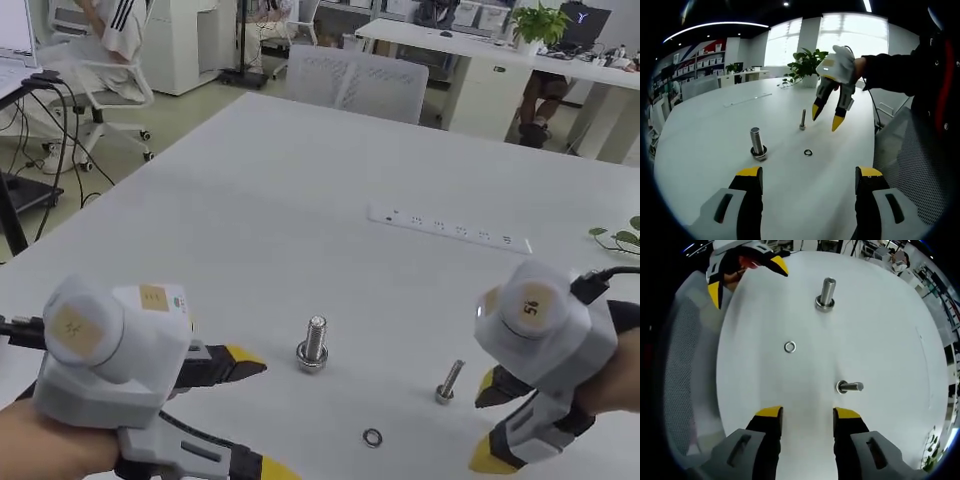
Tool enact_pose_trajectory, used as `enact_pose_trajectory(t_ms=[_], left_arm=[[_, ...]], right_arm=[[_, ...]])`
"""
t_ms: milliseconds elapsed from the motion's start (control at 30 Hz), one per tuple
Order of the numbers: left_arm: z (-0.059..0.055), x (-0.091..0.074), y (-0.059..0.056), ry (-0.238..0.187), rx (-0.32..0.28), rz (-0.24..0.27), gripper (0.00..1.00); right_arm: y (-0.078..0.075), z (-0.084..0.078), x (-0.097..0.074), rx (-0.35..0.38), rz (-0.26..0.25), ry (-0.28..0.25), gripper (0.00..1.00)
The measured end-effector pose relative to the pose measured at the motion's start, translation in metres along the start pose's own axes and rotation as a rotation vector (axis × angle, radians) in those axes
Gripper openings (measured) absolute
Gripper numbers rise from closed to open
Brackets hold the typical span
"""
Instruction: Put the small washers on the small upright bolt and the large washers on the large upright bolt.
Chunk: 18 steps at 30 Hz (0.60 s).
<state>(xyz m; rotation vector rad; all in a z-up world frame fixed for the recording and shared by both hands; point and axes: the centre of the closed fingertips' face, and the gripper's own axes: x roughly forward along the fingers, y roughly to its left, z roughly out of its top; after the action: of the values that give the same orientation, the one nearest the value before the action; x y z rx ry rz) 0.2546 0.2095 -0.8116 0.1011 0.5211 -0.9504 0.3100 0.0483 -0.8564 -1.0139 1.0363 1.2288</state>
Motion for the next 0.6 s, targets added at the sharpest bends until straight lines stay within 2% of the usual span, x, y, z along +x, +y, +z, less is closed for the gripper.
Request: enact_pose_trajectory(t_ms=[200,333,600], left_arm=[[0.001,-0.001,-0.001,-0.001,0.005,0.002,0.75],[0.003,-0.003,-0.002,-0.006,0.008,0.005,0.75],[0.004,-0.005,-0.003,-0.009,0.011,0.013,0.75]], right_arm=[[0.012,0.01,0.004,-0.028,0.019,-0.003,0.42],[0.021,0.023,0.006,-0.05,0.034,-0.015,0.41],[0.024,0.042,0.008,-0.087,0.04,-0.023,0.41]])
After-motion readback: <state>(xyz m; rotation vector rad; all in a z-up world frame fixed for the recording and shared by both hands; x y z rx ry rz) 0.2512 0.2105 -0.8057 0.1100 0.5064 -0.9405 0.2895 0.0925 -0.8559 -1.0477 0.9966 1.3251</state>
